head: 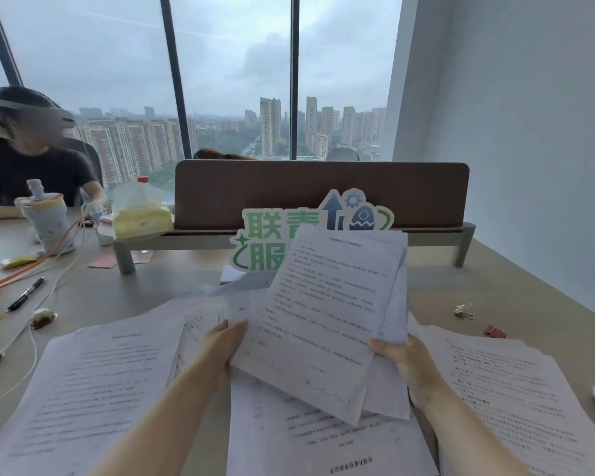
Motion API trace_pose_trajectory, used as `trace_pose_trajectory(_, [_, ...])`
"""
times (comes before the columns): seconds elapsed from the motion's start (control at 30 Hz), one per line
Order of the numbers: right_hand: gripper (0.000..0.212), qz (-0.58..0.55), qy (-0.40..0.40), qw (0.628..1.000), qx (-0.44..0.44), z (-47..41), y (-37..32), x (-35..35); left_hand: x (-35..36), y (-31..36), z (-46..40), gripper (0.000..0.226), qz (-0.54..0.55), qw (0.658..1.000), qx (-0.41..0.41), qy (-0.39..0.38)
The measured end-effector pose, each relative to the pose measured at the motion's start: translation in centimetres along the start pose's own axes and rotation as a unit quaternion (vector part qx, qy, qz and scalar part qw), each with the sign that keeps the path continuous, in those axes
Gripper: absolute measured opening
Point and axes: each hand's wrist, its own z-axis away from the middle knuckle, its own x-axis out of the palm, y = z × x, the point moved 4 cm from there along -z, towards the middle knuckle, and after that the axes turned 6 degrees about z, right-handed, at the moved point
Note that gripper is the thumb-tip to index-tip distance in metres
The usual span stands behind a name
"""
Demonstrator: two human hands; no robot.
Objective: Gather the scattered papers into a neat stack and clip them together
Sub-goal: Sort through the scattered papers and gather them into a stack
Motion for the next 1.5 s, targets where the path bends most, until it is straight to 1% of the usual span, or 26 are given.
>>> trace_pose_trajectory(0.03, [0.031,0.008,-0.009,1.0,-0.004,0.0,-0.1,0.1,0.4,0.1,0.0,0.04,0.007,1.0,0.006,-0.018])
trace_pose_trajectory(0.1, [0.037,0.016,-0.025,0.999,-0.015,0.0,-0.4,0.3,1.1,0.5,0.3,0.031,0.01,0.999,0.008,-0.029])
trace_pose_trajectory(0.13, [0.048,0.018,-0.032,0.999,-0.017,0.0,-0.6,0.4,1.4,0.9,0.5,0.03,0.009,0.999,0.007,-0.029])
trace_pose_trajectory(0.2, [0.079,0.021,-0.045,0.999,-0.018,0.1,-0.9,0.5,1.9,1.3,0.6,0.032,0.013,0.999,0.012,-0.047])
trace_pose_trajectory(0.23, [0.089,0.02,-0.047,0.998,-0.022,0.1,-1.1,0.5,2.1,1.5,0.7,0.031,0.019,0.997,0.017,-0.068])
trace_pose_trajectory(0.27, [0.092,0.021,-0.048,0.998,-0.031,0.2,-1.3,0.4,2.3,1.7,0.9,0.03,0.022,0.996,0.021,-0.087])
trace_pose_trajectory(0.3, [0.087,0.027,-0.046,0.998,-0.039,0.3,-1.6,0.4,2.6,1.9,1.1,0.029,0.023,0.994,0.023,-0.107])
trace_pose_trajectory(0.33, [0.074,0.03,-0.044,0.998,-0.046,0.5,-2.0,0.5,2.8,2.1,1.5,0.029,0.019,0.992,0.027,-0.121])
trace_pose_trajectory(0.4, [0.037,0.019,-0.038,0.997,-0.065,1.1,-2.9,0.8,3.2,2.5,2.1,0.03,0.012,0.99,0.03,-0.141])
trace_pose_trajectory(0.43, [0.03,0.017,-0.034,0.996,-0.076,1.3,-3.5,0.8,3.4,2.8,2.4,0.031,0.008,0.988,0.034,-0.149])
trace_pose_trajectory(0.5, [0.029,0.023,-0.03,0.995,-0.096,1.6,-4.9,1.1,3.6,3.6,2.6,0.032,0.004,0.987,0.047,-0.157])
trace_pose_trajectory(0.57, [0.031,0.041,-0.03,0.992,-0.119,1.8,-6.5,1.5,3.8,4.8,2.9,0.036,0.012,0.987,0.067,-0.144])
trace_pose_trajectory(0.67, [0.028,0.069,-0.007,0.984,-0.163,2.1,-9.1,2.2,4.6,7.1,3.5,0.052,0.026,0.986,0.119,-0.117])
trace_pose_trajectory(0.7, [0.027,0.076,0.004,0.981,-0.18,2.2,-10.0,2.5,5.0,7.8,3.8,0.05,0.028,0.984,0.14,-0.111])
trace_pose_trajectory(0.8, [0.024,0.084,0.024,0.969,-0.233,2.7,-12.4,3.5,6.3,9.9,4.9,0.028,0.02,0.972,0.204,-0.112])
trace_pose_trajectory(0.83, [0.022,0.088,0.032,0.964,-0.249,2.9,-12.9,3.7,6.6,10.6,5.3,0.023,0.014,0.966,0.23,-0.116])
trace_pose_trajectory(0.93, [0.023,0.108,0.049,0.953,-0.278,3.4,-13.3,4.1,7.2,11.2,6.0,0.025,0.0,0.948,0.288,-0.133])
trace_pose_trajectory(1.0, [0.027,0.119,0.051,0.955,-0.268,3.3,-12.2,4.2,7.2,10.0,6.0,0.024,-0.019,0.948,0.291,-0.128])
trace_pose_trajectory(1.07, [0.03,0.123,0.062,0.959,-0.248,3.2,-10.5,4.0,6.8,8.1,5.6,0.022,-0.046,0.954,0.274,-0.11])
trace_pose_trajectory(1.17, [0.035,0.132,0.07,0.964,-0.218,3.4,-9.0,3.7,6.4,5.7,5.3,0.032,-0.071,0.962,0.246,-0.101])
trace_pose_trajectory(1.2, [0.031,0.13,0.073,0.966,-0.21,3.5,-8.9,3.6,6.4,5.2,5.3,0.033,-0.069,0.963,0.24,-0.101])
trace_pose_trajectory(1.27, [0.018,0.129,0.094,0.966,-0.206,3.7,-9.1,3.5,6.9,5.0,5.4,0.024,-0.062,0.963,0.245,-0.097])
trace_pose_trajectory(1.33, [0.01,0.142,0.129,0.958,-0.212,3.9,-9.8,3.5,7.8,5.7,5.9,0.004,-0.063,0.959,0.261,-0.087])
trace_pose_trajectory(1.37, [0.008,0.151,0.144,0.953,-0.218,3.9,-10.2,3.5,8.2,6.2,6.2,0.002,-0.071,0.955,0.278,-0.078])
trace_pose_trajectory(1.43, [0.009,0.162,0.166,0.944,-0.233,4.2,-11.1,3.5,8.8,7.1,6.6,0.004,-0.084,0.949,0.296,-0.075])
trace_pose_trajectory(1.5, [0.018,0.167,0.19,0.935,-0.248,4.6,-12.0,3.2,8.9,7.5,6.9,0.002,-0.096,0.951,0.273,-0.11])
